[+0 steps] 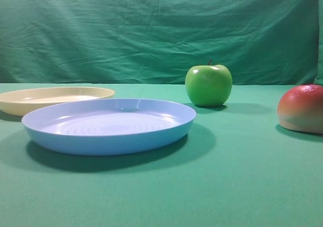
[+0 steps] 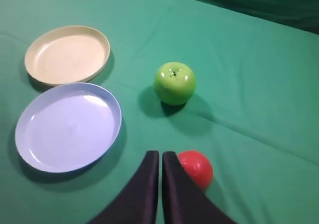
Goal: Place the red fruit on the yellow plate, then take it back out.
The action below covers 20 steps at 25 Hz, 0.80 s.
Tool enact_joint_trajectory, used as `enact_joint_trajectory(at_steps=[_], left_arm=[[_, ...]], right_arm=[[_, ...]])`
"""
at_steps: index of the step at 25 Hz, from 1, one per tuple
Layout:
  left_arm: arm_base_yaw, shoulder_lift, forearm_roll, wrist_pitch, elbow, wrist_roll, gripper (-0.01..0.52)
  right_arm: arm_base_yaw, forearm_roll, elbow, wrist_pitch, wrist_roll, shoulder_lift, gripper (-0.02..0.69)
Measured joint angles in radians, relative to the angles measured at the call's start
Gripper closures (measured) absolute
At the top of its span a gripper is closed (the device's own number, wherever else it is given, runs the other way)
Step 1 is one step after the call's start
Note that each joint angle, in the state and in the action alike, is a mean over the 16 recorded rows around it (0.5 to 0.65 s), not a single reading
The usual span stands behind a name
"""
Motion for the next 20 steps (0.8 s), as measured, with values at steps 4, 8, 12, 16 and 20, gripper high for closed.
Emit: enact_joint_trajectory(at_steps=[4,8,12,16,20], left_arm=[[0.000,0.000,0.000,0.000,0.000,0.000,0.514],[0.000,0.000,0.000,0.000,0.000,0.000,0.514],[0.000,0.000,0.000,0.000,0.000,0.000,0.514],[0.000,0.000,0.000,0.000,0.000,0.000,0.514],[0.000,0.000,0.000,0.000,0.000,0.000,0.514]], right_arm=[[0.000,0.028,0.041,0.008,0.006,-0.116,0.665],[0.000,0.033,0.082,0.008,0.023,-0.219,0.665],[0.000,-0.002,0.111,0.019,0.066,-0.297,0.665],[-0.006,-0.060,0.121,0.035,0.117,-0.345,0.665],[-0.036,-0.119,0.138,0.029,0.165,-0.382,0.665]])
